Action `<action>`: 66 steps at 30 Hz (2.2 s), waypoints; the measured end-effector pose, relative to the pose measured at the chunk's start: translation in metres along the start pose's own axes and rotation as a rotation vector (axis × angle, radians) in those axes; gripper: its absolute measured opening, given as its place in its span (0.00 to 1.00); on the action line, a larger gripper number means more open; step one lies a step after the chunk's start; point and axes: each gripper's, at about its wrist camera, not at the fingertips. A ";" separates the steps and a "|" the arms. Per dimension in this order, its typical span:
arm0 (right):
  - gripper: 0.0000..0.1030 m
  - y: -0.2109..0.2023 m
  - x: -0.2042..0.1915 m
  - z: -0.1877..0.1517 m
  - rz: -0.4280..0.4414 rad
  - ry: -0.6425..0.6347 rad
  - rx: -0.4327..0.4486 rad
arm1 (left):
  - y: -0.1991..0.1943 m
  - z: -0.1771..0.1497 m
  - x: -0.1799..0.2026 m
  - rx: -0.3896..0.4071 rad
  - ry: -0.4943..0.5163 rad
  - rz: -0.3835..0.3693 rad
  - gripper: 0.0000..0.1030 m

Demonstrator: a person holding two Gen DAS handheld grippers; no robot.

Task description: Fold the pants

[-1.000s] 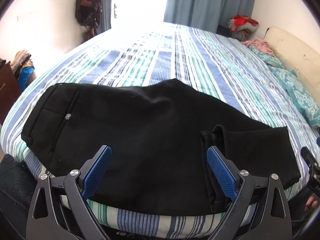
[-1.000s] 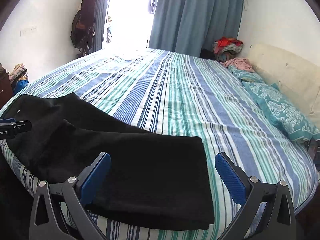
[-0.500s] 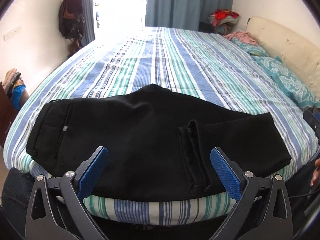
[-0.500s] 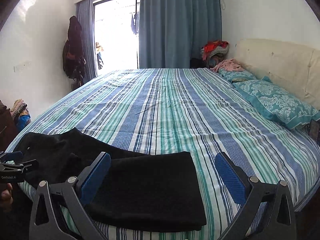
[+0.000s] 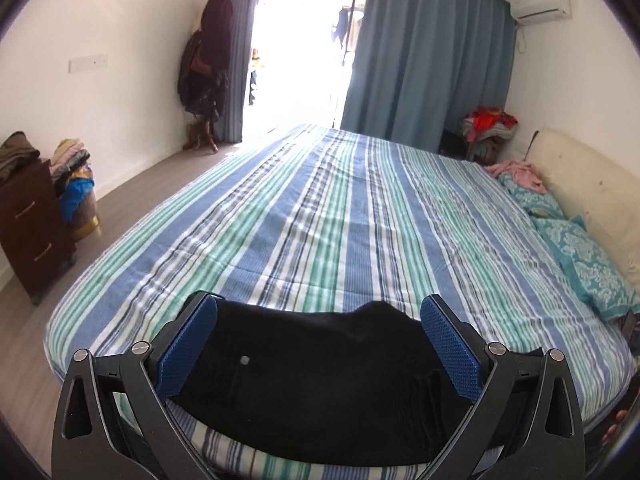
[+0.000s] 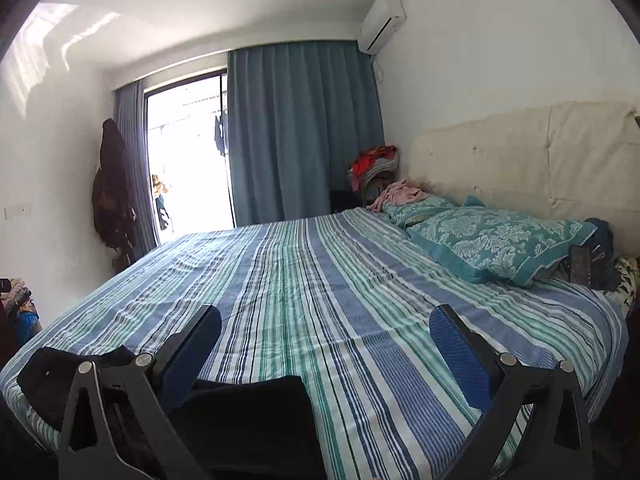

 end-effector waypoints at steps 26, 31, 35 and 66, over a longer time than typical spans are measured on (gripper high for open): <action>1.00 0.055 -0.064 -0.064 0.131 -0.237 -0.372 | 0.219 -0.082 -0.138 -0.630 -0.147 -0.024 1.00; 1.00 0.058 -0.065 -0.070 0.145 -0.248 -0.392 | 0.220 -0.082 -0.139 -0.667 -0.164 -0.037 1.00; 1.00 0.060 -0.061 -0.069 0.140 -0.217 -0.390 | 0.216 -0.076 -0.144 -0.721 -0.196 -0.066 0.81; 1.00 0.056 0.025 -0.052 0.134 0.181 -0.353 | 0.101 -0.072 0.229 -0.654 -0.066 -0.664 0.49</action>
Point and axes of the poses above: each gripper's, at about its wrist camera, not at the fingertips, and y roughly the way its jaws point, x to its right, z to its top, and after that the axes turned 2 degrees about z, right-handed
